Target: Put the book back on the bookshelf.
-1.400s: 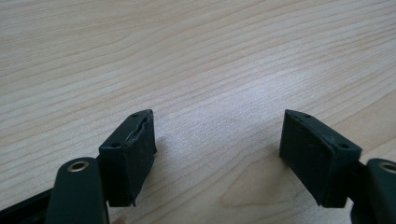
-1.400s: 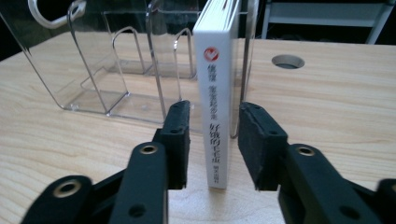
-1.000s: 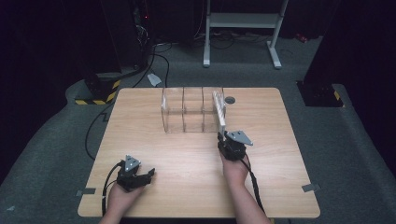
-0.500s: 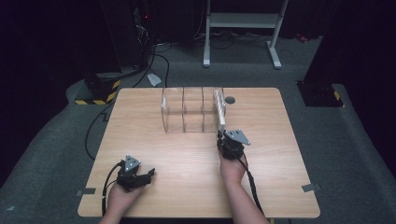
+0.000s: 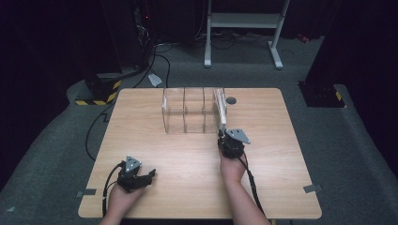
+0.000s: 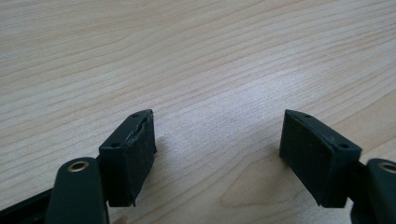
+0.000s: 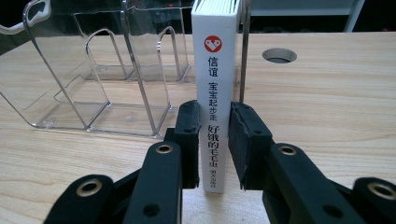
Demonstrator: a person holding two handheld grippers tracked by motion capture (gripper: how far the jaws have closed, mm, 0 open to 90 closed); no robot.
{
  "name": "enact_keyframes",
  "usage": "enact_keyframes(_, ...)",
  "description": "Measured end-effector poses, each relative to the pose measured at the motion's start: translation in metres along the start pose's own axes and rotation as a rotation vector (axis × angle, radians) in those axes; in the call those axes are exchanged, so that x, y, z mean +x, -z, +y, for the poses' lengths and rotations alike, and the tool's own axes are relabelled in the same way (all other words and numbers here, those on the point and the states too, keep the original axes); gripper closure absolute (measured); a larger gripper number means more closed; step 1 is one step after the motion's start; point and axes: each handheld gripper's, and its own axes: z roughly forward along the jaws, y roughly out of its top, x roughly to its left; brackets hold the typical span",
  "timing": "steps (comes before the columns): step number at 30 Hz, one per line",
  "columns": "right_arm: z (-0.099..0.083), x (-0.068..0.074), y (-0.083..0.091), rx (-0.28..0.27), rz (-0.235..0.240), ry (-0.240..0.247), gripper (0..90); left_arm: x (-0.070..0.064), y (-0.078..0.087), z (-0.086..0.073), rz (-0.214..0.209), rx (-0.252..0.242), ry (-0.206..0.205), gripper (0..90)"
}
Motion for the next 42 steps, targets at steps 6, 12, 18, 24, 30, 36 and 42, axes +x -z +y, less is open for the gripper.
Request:
enact_keyframes(6, 0.0022, 0.0005, -0.003, 0.002, -0.005, 0.005, 73.3, 0.0, 0.0, 0.0, 0.0, 0.0, 0.0, 26.8)
enact_keyframes(12, 0.003, 0.0018, -0.0042, 0.006, -0.009, 0.004, 73.1, 0.0, 0.0, 0.0, 0.0, 0.0, 0.0, 26.8)
enact_keyframes(18, 0.0032, 0.0005, -0.0052, 0.002, -0.01, 0.008, 73.1, 0.0, 0.0, 0.0001, 0.0, 0.0, 0.0, 26.8)
enact_keyframes(24, 0.0034, -0.0005, -0.0059, 0.002, -0.01, 0.003, 72.9, 0.0, 0.0, 0.0, 0.0, 0.0, 0.0, 26.8)
enact_keyframes(30, 0.0038, -0.0009, -0.0065, 0.003, -0.011, 0.004, 72.7, 0.0, 0.0, 0.0001, 0.0, 0.0, 0.0, 26.8)
enact_keyframes(36, 0.0047, -0.0012, -0.007, 0.006, -0.01, 0.004, 72.6, 0.0, 0.0, 0.0, 0.0, 0.0, 0.0, 26.8)
enact_keyframes(42, 0.0054, -0.0012, -0.0076, 0.007, -0.01, 0.004, 72.4, 0.0, 0.0, 0.0, 0.0, 0.0, 0.001, 26.8)
